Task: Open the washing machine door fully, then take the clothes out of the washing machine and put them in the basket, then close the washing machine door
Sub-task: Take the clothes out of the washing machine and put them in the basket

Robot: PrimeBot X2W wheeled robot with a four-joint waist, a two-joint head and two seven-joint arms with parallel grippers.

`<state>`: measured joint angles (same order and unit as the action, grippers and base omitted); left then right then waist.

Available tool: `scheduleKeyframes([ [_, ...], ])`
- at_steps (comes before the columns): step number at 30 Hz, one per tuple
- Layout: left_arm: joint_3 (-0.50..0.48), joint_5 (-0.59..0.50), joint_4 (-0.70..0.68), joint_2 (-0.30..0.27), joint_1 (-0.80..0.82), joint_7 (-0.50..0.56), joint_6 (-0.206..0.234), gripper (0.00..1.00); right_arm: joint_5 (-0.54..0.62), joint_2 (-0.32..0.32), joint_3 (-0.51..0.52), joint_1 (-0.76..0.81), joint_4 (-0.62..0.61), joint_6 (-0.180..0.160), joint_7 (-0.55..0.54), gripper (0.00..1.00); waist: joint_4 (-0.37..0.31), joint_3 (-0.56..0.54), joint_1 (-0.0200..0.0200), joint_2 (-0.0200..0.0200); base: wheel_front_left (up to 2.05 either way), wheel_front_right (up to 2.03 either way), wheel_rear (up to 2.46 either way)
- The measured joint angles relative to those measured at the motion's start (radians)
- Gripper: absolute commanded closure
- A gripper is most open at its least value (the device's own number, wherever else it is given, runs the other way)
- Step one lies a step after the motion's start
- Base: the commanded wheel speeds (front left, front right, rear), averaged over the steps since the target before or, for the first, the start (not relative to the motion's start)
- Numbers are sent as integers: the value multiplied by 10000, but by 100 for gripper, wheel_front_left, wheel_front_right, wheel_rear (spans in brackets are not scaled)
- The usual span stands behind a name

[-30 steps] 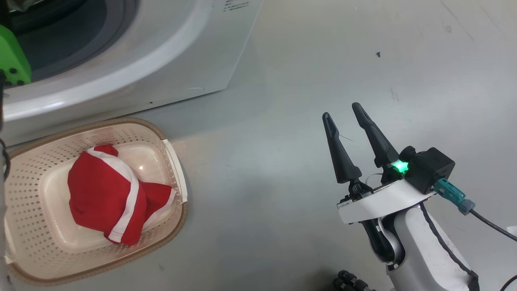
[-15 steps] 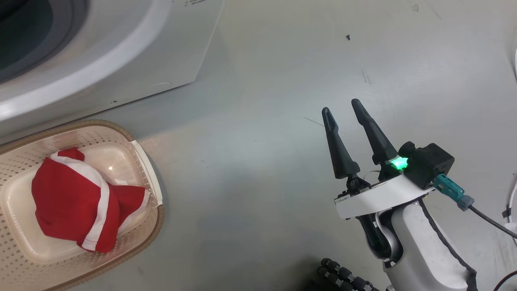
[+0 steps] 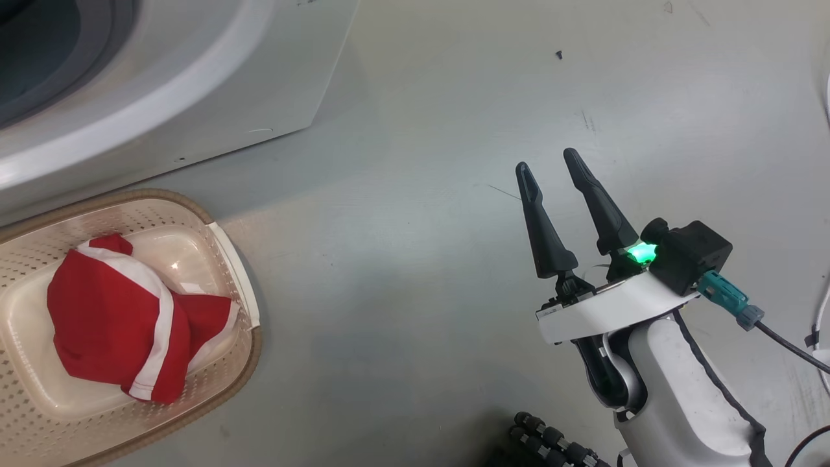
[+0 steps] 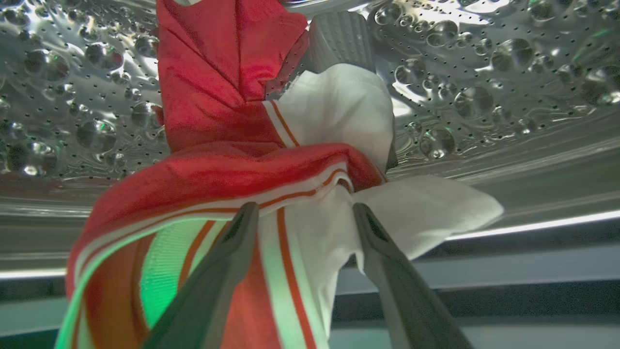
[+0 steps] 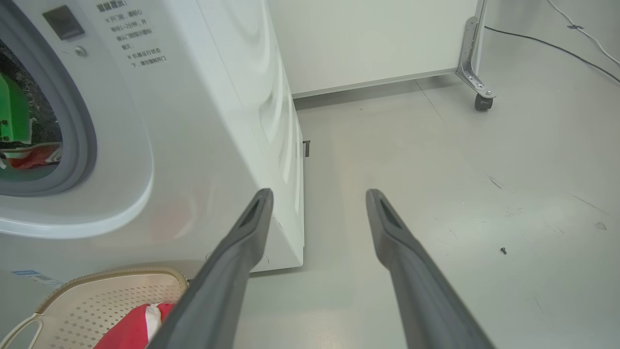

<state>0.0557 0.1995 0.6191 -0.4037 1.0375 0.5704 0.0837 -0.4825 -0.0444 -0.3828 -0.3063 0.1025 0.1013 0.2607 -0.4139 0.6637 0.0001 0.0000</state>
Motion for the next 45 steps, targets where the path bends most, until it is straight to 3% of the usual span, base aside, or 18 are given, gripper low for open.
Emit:
scheduleKeyframes([
  [6,-203,119,253,31,175,458,82,0,-10,0,2,-95,2,-2,0,0,21,42,0,0,0,0,0],
  [7,-209,123,286,33,207,545,84,13,-10,0,2,-137,2,-2,0,0,22,47,0,0,0,0,0],
  [8,-211,132,311,35,253,640,84,47,-10,0,2,-160,0,-2,0,0,23,50,0,0,0,0,0],
  [9,-207,130,330,35,304,677,84,68,-10,0,2,-165,0,-2,0,0,22,54,0,0,0,0,0],
  [10,-207,132,364,36,339,765,84,100,-10,0,2,-167,0,-2,0,0,23,56,0,0,0,0,0],
  [23,-188,232,393,105,498,872,94,100,-12,0,65,-216,2,-69,0,0,72,45,0,0,0,0,0],
  [37,-324,236,-384,692,303,-1421,167,100,132,-2,263,-324,44,-71,0,0,426,-198,0,0,0,0,0],
  [45,-562,374,-846,1377,-631,-3185,199,100,487,-4,430,-322,203,-71,0,0,642,-524,0,0,0,0,0],
])
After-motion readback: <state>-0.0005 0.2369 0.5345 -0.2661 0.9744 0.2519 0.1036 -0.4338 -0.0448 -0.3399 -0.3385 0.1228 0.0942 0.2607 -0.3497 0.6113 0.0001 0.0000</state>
